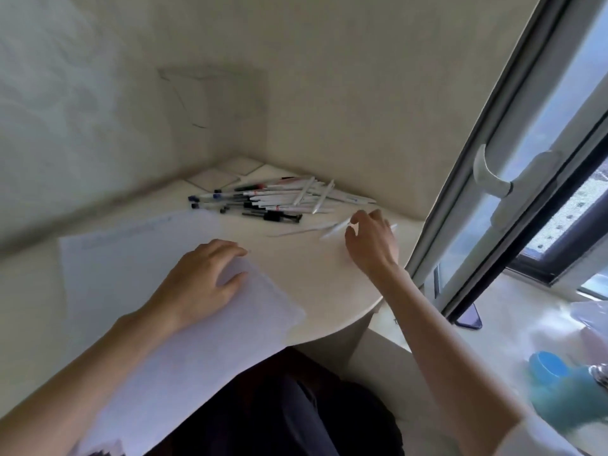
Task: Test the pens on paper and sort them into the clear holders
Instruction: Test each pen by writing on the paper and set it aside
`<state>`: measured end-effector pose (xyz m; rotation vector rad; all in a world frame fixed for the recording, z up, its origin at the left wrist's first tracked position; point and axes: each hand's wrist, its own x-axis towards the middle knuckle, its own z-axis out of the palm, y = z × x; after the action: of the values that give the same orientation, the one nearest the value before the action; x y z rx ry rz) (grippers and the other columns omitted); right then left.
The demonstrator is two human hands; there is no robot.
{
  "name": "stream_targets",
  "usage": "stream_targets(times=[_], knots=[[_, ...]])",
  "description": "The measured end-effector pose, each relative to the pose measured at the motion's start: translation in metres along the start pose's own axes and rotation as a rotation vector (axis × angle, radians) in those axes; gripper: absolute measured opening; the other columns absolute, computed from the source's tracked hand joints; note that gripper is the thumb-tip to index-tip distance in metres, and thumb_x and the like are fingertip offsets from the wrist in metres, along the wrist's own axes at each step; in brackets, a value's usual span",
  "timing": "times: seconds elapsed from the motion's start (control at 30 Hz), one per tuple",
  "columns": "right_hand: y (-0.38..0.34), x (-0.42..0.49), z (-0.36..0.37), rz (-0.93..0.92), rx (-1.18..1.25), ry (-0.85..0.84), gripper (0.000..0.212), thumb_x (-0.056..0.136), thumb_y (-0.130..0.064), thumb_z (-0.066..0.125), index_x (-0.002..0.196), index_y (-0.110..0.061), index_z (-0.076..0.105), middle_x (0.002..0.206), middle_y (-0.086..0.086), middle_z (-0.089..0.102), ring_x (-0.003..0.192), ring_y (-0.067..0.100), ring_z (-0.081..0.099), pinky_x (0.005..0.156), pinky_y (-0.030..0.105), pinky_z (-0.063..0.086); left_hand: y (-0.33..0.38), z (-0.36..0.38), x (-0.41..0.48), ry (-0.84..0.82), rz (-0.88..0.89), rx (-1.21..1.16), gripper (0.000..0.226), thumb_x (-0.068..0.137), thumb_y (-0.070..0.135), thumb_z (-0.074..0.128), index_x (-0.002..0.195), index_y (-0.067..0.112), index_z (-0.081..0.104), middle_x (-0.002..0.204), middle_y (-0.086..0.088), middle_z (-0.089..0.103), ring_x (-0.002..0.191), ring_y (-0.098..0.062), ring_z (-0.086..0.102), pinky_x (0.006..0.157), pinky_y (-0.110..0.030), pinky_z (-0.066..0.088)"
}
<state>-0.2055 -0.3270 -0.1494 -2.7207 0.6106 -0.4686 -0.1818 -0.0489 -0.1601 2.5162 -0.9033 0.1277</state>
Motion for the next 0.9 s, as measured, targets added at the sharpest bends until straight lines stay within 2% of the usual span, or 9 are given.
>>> stream_targets(times=[0.17,0.3,0.4,0.5,0.57,0.63,0.7,0.77,0.9], knots=[[-0.002,-0.009,0.014,0.001,-0.061,-0.057,0.031,0.095,-0.02,0.04,0.111,-0.001,0.057,0.12,0.018,0.049,0.114,0.034,0.04,0.09,0.04,0.039,-0.019,0.005,-0.006,-0.004,0.003,0.002,0.068,0.077,0.061,0.031,0.12,0.015,0.058,0.125,0.003,0.053,0.114,-0.018,0.049,0.092,-0.022,0.03],[-0.01,-0.022,0.016,-0.02,0.012,-0.054,0.022,0.092,-0.016,0.044,0.104,-0.005,0.059,0.114,0.014,0.051,0.108,0.032,0.045,0.081,0.038,0.045,-0.032,0.004,-0.006,0.013,0.033,-0.033,0.06,0.08,0.059,0.034,0.116,0.018,0.059,0.121,0.007,0.053,0.109,-0.014,0.05,0.092,-0.025,0.035],[-0.014,-0.025,0.014,0.113,0.064,0.007,0.023,0.092,-0.012,0.048,0.113,-0.004,0.049,0.12,0.015,0.041,0.101,0.037,0.052,0.072,0.036,0.043,-0.04,-0.003,-0.01,0.042,0.036,-0.097,0.036,0.091,0.045,0.048,0.115,0.021,0.059,0.119,0.014,0.049,0.112,-0.01,0.048,0.094,-0.027,0.036],[-0.016,-0.015,0.009,0.329,0.013,-0.041,0.036,0.096,-0.028,0.049,0.121,-0.002,0.043,0.127,0.017,0.045,0.109,0.038,0.055,0.08,0.038,0.043,-0.051,-0.011,-0.016,0.079,0.034,-0.136,0.022,0.089,0.027,0.053,0.11,0.028,0.058,0.118,0.016,0.05,0.11,-0.004,0.048,0.093,-0.023,0.035],[-0.014,-0.005,0.007,0.379,-0.052,-0.088,0.029,0.096,-0.026,0.046,0.115,-0.004,0.049,0.121,0.016,0.057,0.109,0.034,0.058,0.079,0.034,0.041,-0.057,-0.018,-0.022,0.092,0.032,-0.139,0.019,0.088,0.03,0.051,0.105,0.036,0.055,0.116,0.017,0.051,0.108,0.0,0.048,0.091,-0.022,0.035],[-0.015,0.001,0.001,0.38,-0.026,-0.084,0.015,0.091,-0.02,0.048,0.094,-0.008,0.056,0.106,0.015,0.065,0.098,0.033,0.061,0.072,0.03,0.039,-0.063,-0.024,-0.028,0.1,0.012,-0.143,0.019,0.088,0.028,0.051,0.102,0.04,0.052,0.115,0.019,0.051,0.106,0.002,0.048,0.089,-0.021,0.036],[-0.021,0.002,-0.006,0.339,0.064,-0.038,0.018,0.086,-0.023,0.051,0.075,-0.008,0.052,0.089,0.016,0.064,0.08,0.033,0.059,0.063,0.029,0.036,-0.071,-0.03,-0.035,0.113,-0.001,-0.132,0.019,0.086,0.029,0.05,0.101,0.041,0.053,0.115,0.023,0.05,0.105,0.003,0.049,0.088,-0.019,0.036],[-0.038,0.0,-0.011,0.218,0.184,0.032,0.019,0.084,-0.025,0.052,0.077,-0.008,0.051,0.082,0.013,0.061,0.074,0.031,0.052,0.059,0.031,0.033,-0.079,-0.038,-0.042,0.134,-0.014,-0.123,0.019,0.084,0.032,0.049,0.1,0.041,0.054,0.115,0.025,0.05,0.105,0.004,0.049,0.088,-0.015,0.035],[-0.102,-0.008,-0.005,-0.207,0.335,-0.027,0.009,0.08,-0.015,0.052,0.081,-0.006,0.051,0.078,0.005,0.055,0.072,0.022,0.048,0.057,0.029,0.03,-0.094,-0.051,-0.057,0.201,-0.088,-0.139,0.027,0.087,0.018,0.057,0.097,0.043,0.054,0.115,0.02,0.053,0.105,0.004,0.049,0.09,-0.009,0.033]])
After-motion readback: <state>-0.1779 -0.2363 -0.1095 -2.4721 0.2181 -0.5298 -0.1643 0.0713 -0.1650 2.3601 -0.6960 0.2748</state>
